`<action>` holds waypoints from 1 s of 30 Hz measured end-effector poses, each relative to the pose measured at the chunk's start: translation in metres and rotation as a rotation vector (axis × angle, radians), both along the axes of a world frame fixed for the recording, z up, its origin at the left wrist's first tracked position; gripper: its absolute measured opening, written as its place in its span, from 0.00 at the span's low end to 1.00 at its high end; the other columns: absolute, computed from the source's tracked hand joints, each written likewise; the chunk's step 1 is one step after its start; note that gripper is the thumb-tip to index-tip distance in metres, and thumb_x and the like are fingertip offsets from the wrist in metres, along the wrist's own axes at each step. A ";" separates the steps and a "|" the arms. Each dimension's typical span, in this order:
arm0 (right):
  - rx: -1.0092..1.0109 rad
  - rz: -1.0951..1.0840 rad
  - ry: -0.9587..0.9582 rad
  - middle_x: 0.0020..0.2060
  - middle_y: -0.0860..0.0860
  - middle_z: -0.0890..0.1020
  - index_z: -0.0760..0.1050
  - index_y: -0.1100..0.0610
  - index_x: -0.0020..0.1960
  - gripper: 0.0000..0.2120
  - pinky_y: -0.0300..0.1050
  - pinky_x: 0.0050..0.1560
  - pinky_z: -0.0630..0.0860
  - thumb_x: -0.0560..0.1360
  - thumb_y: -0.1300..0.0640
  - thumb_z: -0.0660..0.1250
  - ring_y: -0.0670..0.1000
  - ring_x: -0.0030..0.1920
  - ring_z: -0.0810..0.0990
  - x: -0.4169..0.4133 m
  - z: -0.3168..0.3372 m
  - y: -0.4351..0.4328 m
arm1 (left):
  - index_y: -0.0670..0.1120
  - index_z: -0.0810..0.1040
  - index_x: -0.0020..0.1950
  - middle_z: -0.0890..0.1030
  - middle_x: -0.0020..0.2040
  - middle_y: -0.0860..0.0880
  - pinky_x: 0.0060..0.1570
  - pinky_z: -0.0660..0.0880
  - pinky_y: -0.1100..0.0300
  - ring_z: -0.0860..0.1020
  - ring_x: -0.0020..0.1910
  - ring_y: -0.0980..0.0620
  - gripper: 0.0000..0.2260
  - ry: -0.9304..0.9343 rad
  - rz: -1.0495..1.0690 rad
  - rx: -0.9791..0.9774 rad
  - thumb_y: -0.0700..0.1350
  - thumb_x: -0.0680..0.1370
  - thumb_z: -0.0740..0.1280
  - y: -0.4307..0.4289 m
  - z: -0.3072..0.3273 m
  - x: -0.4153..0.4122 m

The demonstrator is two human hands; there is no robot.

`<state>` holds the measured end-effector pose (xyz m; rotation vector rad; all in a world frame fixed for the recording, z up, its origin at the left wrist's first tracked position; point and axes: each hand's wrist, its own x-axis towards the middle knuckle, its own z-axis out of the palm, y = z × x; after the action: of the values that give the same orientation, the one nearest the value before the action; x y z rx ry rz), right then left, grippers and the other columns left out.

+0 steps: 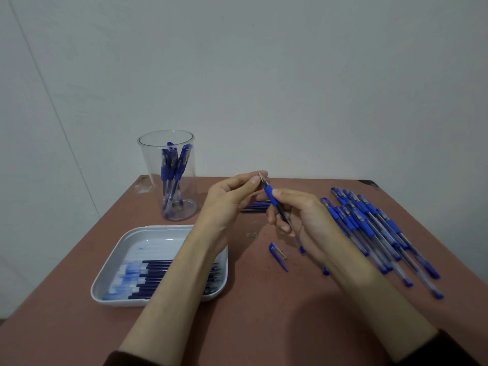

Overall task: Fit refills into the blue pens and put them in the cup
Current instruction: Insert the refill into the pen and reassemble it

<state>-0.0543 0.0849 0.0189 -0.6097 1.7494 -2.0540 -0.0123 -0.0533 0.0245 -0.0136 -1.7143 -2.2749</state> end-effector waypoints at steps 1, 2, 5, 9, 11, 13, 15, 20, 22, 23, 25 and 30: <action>0.005 -0.003 0.003 0.28 0.57 0.75 0.80 0.63 0.50 0.14 0.44 0.27 0.54 0.80 0.58 0.58 0.47 0.23 0.64 0.000 0.000 0.000 | 0.44 0.81 0.51 0.84 0.44 0.48 0.55 0.76 0.61 0.82 0.47 0.52 0.07 -0.001 -0.018 0.003 0.43 0.76 0.66 0.001 0.000 0.000; 0.011 -0.007 0.006 0.28 0.57 0.75 0.79 0.64 0.51 0.14 0.44 0.27 0.55 0.80 0.58 0.58 0.47 0.22 0.64 0.000 0.001 0.000 | 0.44 0.81 0.51 0.84 0.44 0.49 0.55 0.76 0.61 0.82 0.47 0.52 0.08 0.003 -0.028 0.007 0.44 0.75 0.66 0.002 0.000 0.000; 0.039 -0.008 0.042 0.29 0.57 0.76 0.77 0.63 0.53 0.12 0.43 0.26 0.56 0.80 0.59 0.58 0.47 0.22 0.65 0.001 0.001 -0.001 | 0.41 0.81 0.51 0.83 0.43 0.49 0.55 0.75 0.58 0.82 0.45 0.53 0.12 0.027 0.003 -0.007 0.46 0.70 0.70 0.003 -0.002 0.000; 0.079 -0.018 0.102 0.30 0.54 0.78 0.72 0.60 0.56 0.09 0.40 0.24 0.60 0.77 0.60 0.65 0.47 0.23 0.66 0.001 -0.001 -0.003 | 0.43 0.82 0.48 0.83 0.43 0.48 0.61 0.73 0.53 0.80 0.48 0.51 0.13 0.025 0.078 0.020 0.47 0.66 0.72 0.002 -0.003 -0.001; 0.121 -0.053 0.149 0.31 0.51 0.78 0.72 0.59 0.54 0.09 0.39 0.24 0.63 0.75 0.61 0.69 0.47 0.24 0.68 0.000 -0.003 -0.004 | 0.45 0.82 0.47 0.84 0.42 0.49 0.62 0.73 0.54 0.80 0.49 0.51 0.13 0.016 0.092 0.028 0.47 0.65 0.72 0.003 -0.003 -0.001; 0.124 -0.089 0.173 0.31 0.50 0.78 0.74 0.59 0.51 0.07 0.39 0.25 0.66 0.75 0.61 0.69 0.47 0.25 0.70 -0.001 -0.005 -0.003 | 0.45 0.82 0.48 0.84 0.42 0.51 0.63 0.72 0.55 0.81 0.50 0.53 0.13 0.003 0.077 0.035 0.47 0.65 0.71 0.003 -0.002 -0.001; 0.109 -0.085 0.178 0.32 0.52 0.79 0.77 0.60 0.50 0.05 0.40 0.28 0.68 0.76 0.60 0.68 0.48 0.27 0.72 -0.002 -0.005 -0.001 | 0.45 0.82 0.48 0.84 0.42 0.51 0.63 0.72 0.56 0.81 0.50 0.54 0.13 -0.003 0.064 0.058 0.47 0.66 0.71 0.002 -0.001 -0.001; 0.126 -0.041 0.163 0.33 0.53 0.77 0.79 0.56 0.49 0.06 0.41 0.29 0.68 0.79 0.56 0.64 0.48 0.28 0.71 -0.002 -0.003 -0.003 | 0.44 0.82 0.46 0.84 0.43 0.50 0.56 0.75 0.61 0.80 0.46 0.54 0.09 0.012 0.140 0.095 0.44 0.68 0.71 0.003 -0.002 -0.002; 0.214 -0.110 0.264 0.34 0.52 0.77 0.76 0.52 0.51 0.06 0.41 0.32 0.70 0.75 0.56 0.70 0.47 0.28 0.71 -0.002 -0.005 -0.003 | 0.46 0.82 0.46 0.83 0.45 0.50 0.55 0.74 0.62 0.80 0.50 0.55 0.04 0.002 0.195 0.117 0.42 0.72 0.70 0.002 -0.003 -0.003; 0.222 -0.142 0.290 0.34 0.52 0.77 0.75 0.53 0.50 0.07 0.41 0.32 0.70 0.74 0.57 0.71 0.46 0.28 0.71 -0.003 -0.006 -0.003 | 0.46 0.82 0.46 0.83 0.45 0.51 0.54 0.74 0.63 0.80 0.50 0.56 0.03 -0.004 0.207 0.134 0.41 0.73 0.70 0.001 -0.003 -0.004; 0.191 -0.168 0.279 0.33 0.51 0.77 0.76 0.55 0.48 0.05 0.39 0.29 0.69 0.74 0.58 0.71 0.47 0.28 0.71 -0.003 -0.006 -0.001 | 0.45 0.82 0.46 0.83 0.43 0.52 0.51 0.74 0.65 0.80 0.47 0.58 0.03 -0.013 0.192 0.178 0.40 0.74 0.69 -0.002 -0.003 -0.005; 0.145 -0.126 0.204 0.27 0.50 0.76 0.80 0.55 0.43 0.11 0.44 0.30 0.64 0.80 0.54 0.62 0.46 0.25 0.67 -0.002 -0.003 -0.001 | 0.45 0.82 0.47 0.84 0.42 0.52 0.48 0.74 0.66 0.80 0.46 0.58 0.04 -0.017 0.167 0.180 0.40 0.74 0.69 0.001 -0.002 -0.005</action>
<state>-0.0564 0.0841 0.0159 -0.7013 2.0810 -1.9816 -0.0178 -0.0520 0.0228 0.1808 -1.4533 -2.2997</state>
